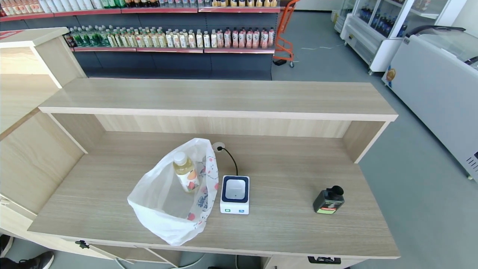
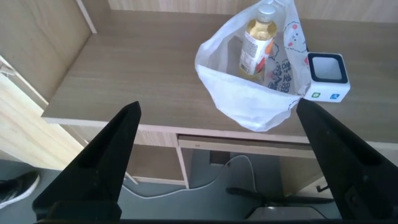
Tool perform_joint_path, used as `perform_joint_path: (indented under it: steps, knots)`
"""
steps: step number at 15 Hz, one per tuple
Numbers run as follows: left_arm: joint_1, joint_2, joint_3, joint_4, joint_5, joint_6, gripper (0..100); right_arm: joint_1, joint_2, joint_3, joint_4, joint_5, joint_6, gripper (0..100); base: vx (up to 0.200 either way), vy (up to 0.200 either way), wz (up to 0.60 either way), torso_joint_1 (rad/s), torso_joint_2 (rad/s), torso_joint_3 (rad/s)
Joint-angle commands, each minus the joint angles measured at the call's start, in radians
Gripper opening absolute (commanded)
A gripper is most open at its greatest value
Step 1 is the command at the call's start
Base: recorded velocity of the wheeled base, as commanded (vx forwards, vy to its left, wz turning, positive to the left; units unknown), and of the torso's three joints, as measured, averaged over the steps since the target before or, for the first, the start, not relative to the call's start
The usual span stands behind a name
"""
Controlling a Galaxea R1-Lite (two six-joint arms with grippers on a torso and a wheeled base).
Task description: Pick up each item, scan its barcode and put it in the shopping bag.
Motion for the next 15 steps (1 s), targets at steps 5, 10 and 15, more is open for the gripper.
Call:
perform_joint_path:
  steps: [5, 10, 15]
  knots:
    - [0.0, 0.0, 0.0, 0.0, 0.0, 0.0, 100, -0.128, 1.011, -0.307, -0.108, -0.049, -0.433, 100, 0.0, 0.0, 0.0, 0.0, 0.0, 0.0]
    - [0.0, 0.0, 0.0, 0.0, 0.0, 0.0, 100, -0.125, 1.304, -0.272, -0.417, -0.006, -0.794, 100, 0.0, 0.0, 0.0, 0.0, 0.0, 0.0]
    - [0.0, 0.0, 0.0, 0.0, 0.0, 0.0, 100, -0.045, 1.444, -0.223, -0.561, 0.182, -0.857, 100, 0.0, 0.0, 0.0, 0.0, 0.0, 0.0]
